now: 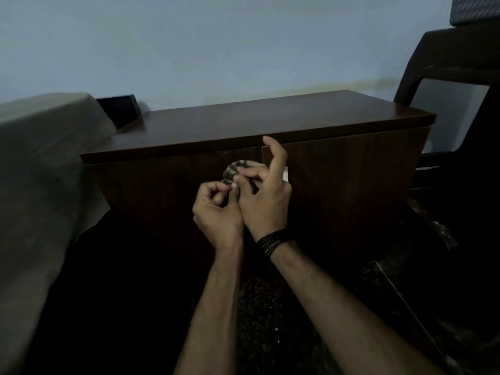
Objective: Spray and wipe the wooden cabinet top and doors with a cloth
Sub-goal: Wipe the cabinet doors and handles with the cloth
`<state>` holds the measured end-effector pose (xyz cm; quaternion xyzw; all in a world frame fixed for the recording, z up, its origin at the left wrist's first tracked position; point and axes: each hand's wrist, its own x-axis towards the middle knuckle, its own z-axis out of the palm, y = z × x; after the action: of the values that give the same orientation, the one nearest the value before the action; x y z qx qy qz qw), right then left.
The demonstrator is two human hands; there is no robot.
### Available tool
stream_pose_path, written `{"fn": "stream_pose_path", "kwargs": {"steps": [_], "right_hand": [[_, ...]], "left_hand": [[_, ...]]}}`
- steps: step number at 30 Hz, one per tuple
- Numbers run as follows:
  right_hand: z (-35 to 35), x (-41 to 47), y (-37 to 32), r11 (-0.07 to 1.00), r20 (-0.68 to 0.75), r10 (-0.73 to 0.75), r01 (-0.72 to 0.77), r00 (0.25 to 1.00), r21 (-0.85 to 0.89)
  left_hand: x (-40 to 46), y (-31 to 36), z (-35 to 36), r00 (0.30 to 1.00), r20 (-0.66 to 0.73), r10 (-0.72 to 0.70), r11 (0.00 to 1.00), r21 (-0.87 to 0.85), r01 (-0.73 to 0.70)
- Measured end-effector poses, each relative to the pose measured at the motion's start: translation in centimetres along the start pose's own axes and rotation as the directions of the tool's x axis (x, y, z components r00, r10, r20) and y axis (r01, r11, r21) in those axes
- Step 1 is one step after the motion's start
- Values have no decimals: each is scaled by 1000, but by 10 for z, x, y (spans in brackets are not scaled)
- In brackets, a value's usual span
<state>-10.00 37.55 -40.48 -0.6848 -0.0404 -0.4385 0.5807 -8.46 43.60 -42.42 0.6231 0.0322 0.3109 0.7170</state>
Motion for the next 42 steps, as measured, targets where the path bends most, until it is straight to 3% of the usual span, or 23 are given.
{"fn": "stream_pose_path", "kwargs": {"steps": [5,11,15,17,20,25,28,36,42], "right_hand": [[0,-6,4,997,27,-25,27,999,-77],[1,-24,7,996,-23,14,-16,1000,-89],[3,-4,0,924,142,-229,261,963,-279],[4,9,-4,888,226,-279,341,933,-310],[4,11,-4,926,171,-201,244,965,-288],[10,-14,6,992,-70,-7,-2,998,-125],[11,-23,12,995,-130,-17,5,991,-96],[5,-32,19,998,-129,62,-64,990,-13],[14,3,-5,996,-84,-45,38,995,-78]], "left_hand": [[-4,0,0,999,-47,-13,999,-32,12],[0,-8,-12,996,63,-56,998,10,55],[7,-3,-11,994,55,-91,995,-38,93],[11,0,-6,995,12,-95,994,-61,95],[12,3,-1,996,-24,-84,994,-66,82],[4,5,-9,999,50,-6,997,76,3],[4,1,-14,997,81,-19,995,101,10],[3,-4,-20,994,109,-26,991,133,11],[8,22,-7,996,-38,83,995,57,-81]]}}
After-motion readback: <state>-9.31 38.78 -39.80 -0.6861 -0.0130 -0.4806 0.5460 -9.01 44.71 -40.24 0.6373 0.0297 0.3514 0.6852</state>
